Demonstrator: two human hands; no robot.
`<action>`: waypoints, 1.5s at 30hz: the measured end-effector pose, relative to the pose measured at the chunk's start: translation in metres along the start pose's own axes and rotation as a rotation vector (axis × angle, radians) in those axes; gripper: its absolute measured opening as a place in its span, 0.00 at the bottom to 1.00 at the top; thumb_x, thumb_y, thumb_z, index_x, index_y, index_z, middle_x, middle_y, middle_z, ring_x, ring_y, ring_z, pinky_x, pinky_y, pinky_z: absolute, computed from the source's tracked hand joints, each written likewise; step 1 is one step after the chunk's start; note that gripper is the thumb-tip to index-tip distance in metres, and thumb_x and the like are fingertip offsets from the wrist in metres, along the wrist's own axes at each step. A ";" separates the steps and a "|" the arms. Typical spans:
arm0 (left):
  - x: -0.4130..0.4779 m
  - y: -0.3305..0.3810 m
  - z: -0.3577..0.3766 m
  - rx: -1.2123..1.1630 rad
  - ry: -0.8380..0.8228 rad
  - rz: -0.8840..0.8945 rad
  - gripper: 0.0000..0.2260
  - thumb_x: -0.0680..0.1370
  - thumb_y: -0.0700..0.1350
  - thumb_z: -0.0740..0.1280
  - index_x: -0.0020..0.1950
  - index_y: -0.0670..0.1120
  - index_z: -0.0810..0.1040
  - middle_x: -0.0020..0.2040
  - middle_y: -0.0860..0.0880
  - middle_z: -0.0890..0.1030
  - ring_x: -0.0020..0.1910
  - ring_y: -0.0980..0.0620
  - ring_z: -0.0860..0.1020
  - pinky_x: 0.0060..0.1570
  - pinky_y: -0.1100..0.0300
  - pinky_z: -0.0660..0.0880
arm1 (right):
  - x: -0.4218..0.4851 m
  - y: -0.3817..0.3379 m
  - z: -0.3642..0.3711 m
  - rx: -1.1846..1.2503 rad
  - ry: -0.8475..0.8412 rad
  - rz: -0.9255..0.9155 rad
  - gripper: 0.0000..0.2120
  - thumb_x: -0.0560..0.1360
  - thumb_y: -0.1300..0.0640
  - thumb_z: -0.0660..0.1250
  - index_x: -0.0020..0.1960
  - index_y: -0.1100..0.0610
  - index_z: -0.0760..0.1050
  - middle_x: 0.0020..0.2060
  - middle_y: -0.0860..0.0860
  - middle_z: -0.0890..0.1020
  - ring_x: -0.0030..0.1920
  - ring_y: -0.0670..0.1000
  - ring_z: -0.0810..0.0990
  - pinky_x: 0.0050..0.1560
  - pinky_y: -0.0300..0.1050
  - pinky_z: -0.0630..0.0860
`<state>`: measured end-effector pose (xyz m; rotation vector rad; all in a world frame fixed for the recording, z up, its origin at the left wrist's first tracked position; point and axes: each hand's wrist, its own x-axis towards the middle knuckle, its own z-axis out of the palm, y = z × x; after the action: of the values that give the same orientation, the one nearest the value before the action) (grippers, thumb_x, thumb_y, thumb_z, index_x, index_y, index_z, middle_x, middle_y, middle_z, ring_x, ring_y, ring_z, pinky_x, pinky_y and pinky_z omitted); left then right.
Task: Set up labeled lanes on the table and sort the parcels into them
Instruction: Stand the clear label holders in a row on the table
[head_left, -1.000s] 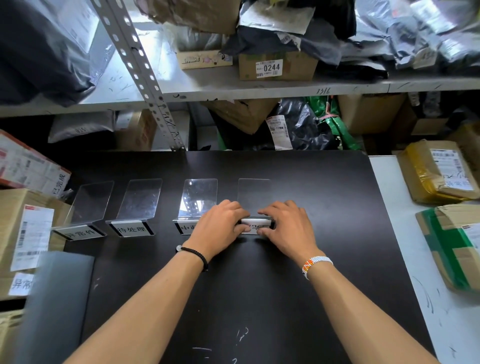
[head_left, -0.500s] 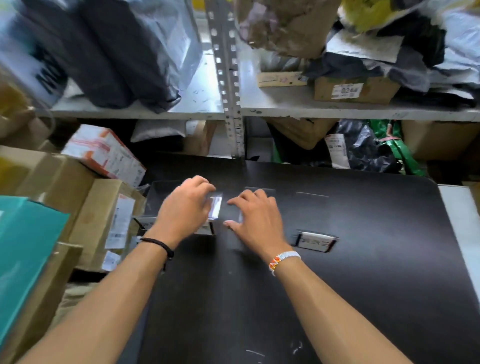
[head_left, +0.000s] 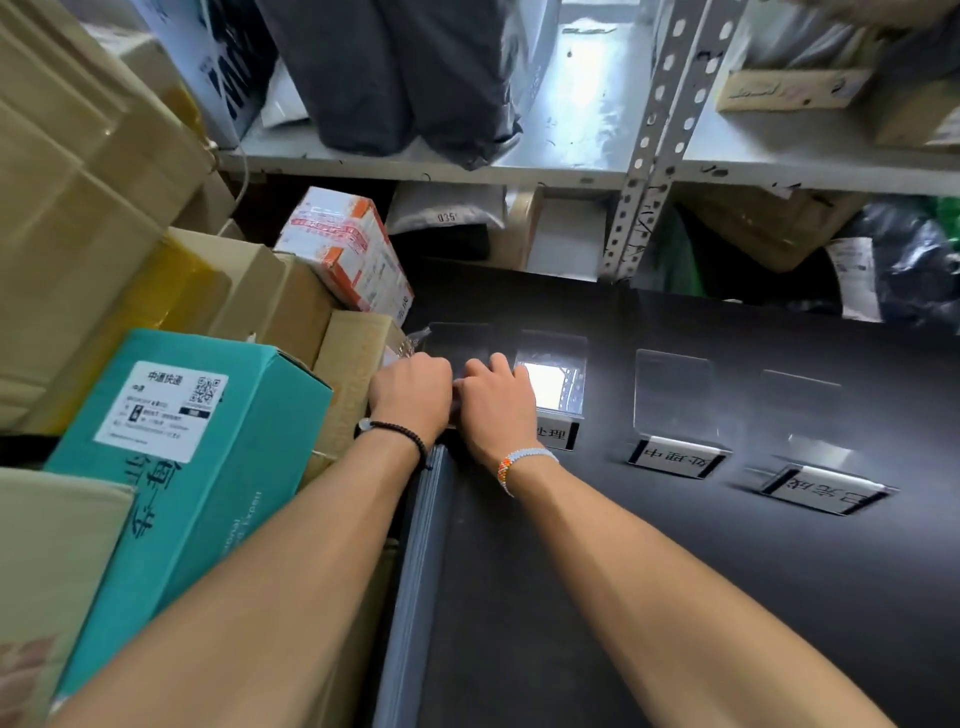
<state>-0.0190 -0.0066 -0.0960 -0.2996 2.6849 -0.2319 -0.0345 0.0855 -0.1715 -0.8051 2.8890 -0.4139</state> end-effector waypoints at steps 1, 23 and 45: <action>-0.002 0.002 -0.001 -0.005 0.005 -0.006 0.12 0.83 0.40 0.61 0.65 0.42 0.79 0.65 0.40 0.80 0.65 0.39 0.79 0.57 0.50 0.77 | 0.001 0.001 -0.001 -0.004 0.006 0.006 0.13 0.81 0.58 0.64 0.57 0.49 0.85 0.54 0.48 0.80 0.59 0.56 0.73 0.54 0.50 0.66; -0.066 0.272 -0.085 -0.476 0.420 0.533 0.11 0.79 0.46 0.72 0.61 0.47 0.83 0.56 0.46 0.81 0.59 0.43 0.79 0.57 0.44 0.76 | -0.188 0.295 -0.182 -0.092 0.338 0.243 0.10 0.70 0.52 0.80 0.51 0.49 0.88 0.49 0.47 0.84 0.50 0.59 0.78 0.45 0.51 0.66; -0.082 0.481 0.023 -0.610 0.398 0.544 0.06 0.79 0.38 0.70 0.55 0.42 0.83 0.52 0.44 0.82 0.53 0.40 0.80 0.44 0.44 0.78 | -0.300 0.462 -0.116 0.015 0.143 0.431 0.13 0.75 0.55 0.77 0.59 0.50 0.86 0.55 0.50 0.83 0.53 0.60 0.76 0.48 0.53 0.69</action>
<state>-0.0200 0.4742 -0.1846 0.3476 3.0340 0.7722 -0.0260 0.6487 -0.1842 -0.1391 3.0663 -0.4551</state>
